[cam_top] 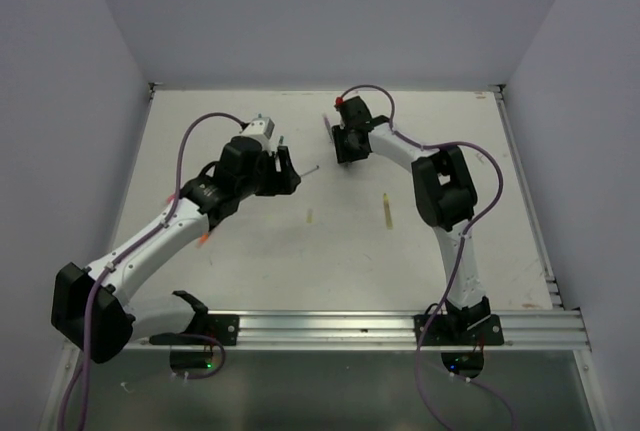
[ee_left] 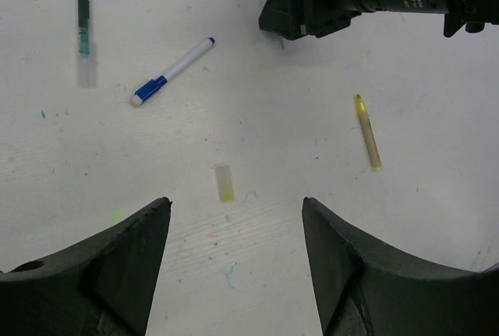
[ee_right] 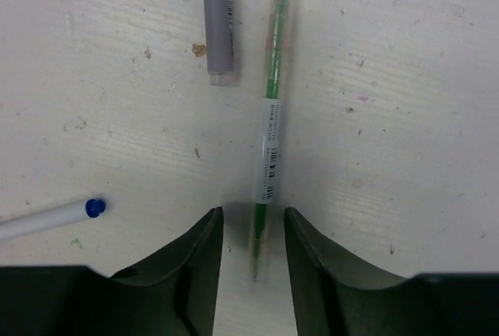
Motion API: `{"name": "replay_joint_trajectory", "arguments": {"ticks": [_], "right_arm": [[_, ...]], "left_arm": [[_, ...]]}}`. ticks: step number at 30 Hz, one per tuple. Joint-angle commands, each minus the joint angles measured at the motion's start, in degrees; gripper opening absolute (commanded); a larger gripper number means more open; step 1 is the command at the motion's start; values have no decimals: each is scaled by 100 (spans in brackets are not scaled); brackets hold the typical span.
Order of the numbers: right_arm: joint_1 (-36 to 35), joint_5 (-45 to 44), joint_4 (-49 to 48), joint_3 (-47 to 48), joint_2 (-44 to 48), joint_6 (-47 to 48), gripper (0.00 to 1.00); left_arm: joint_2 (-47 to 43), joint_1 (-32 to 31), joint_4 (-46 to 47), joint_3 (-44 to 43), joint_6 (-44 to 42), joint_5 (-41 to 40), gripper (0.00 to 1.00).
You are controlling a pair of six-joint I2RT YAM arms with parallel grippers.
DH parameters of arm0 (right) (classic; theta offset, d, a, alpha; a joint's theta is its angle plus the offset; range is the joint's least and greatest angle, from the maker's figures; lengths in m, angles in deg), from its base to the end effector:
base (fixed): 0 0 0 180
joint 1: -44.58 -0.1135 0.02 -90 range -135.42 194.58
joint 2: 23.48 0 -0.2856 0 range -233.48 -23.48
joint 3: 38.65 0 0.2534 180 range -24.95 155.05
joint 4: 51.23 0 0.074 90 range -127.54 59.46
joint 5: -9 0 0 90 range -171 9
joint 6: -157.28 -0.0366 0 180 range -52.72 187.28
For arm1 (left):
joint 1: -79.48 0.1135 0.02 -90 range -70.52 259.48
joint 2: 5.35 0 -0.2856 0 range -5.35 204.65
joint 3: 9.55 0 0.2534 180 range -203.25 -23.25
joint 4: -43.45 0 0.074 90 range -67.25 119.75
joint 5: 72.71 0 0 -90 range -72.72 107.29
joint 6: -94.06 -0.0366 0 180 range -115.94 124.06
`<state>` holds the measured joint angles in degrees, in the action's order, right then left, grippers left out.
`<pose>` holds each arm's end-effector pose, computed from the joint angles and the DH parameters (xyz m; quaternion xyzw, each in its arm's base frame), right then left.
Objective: Open the pen caps
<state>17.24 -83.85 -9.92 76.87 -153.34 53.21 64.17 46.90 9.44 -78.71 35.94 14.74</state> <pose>0.4547 0.2330 0.1787 -0.1031 0.9496 0.0821 0.2845 0.2239 -0.1412 0.3170 -0.0050 0.8843 -0.2321 0.4051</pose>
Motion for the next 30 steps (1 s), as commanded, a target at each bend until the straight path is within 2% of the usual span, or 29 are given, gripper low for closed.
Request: {"name": "replay_joint_trajectory", "arguments": {"ticks": [1,2,4,5,6,11,13,15,16,18,19,20,23,26,30], "right_arm": [[9,-163,297,154,-197,-26,36],[9,-180,306,163,-232,-35,26],[9,-233,367,180,-276,-44,15],[9,-199,393,206,-302,-52,4],[9,-181,402,224,-303,-52,0],[9,-198,447,33,83,44,0],[0,-155,193,-301,695,18,0],[-9,56,8,-1021,1555,-43,0],[-52,187,-237,-1328,1909,-157,0],[-123,537,-519,-2330,2507,-298,0],[-184,618,-738,-2664,3136,-473,0],[-211,767,-888,-3355,3421,-553,0],[-325,1216,-1433,-4551,4555,-869,0],[-501,1690,-1707,-5292,5397,-1142,0],[-895,1876,-1786,-5708,6242,-1449,0]], "left_arm": [[-157,85,89,79,-76,61,72],[-175,120,81,97,-77,79,71],[-228,164,98,158,-77,123,69],[-237,181,176,193,-68,227,67],[-245,208,221,220,-50,367,66],[-254,392,519,343,143,1071,63],[-281,419,686,369,257,1186,63],[-298,436,870,404,327,1423,65],[-316,480,941,457,432,1641,70],[-342,524,1265,553,564,1888,74],[-325,559,1397,676,748,2020,75],[-316,577,1538,738,837,2317,76],[-158,604,2213,993,1267,2916,75],[0,603,3013,1309,1768,3399,74],[193,603,3725,1652,2313,3682,72]]}}
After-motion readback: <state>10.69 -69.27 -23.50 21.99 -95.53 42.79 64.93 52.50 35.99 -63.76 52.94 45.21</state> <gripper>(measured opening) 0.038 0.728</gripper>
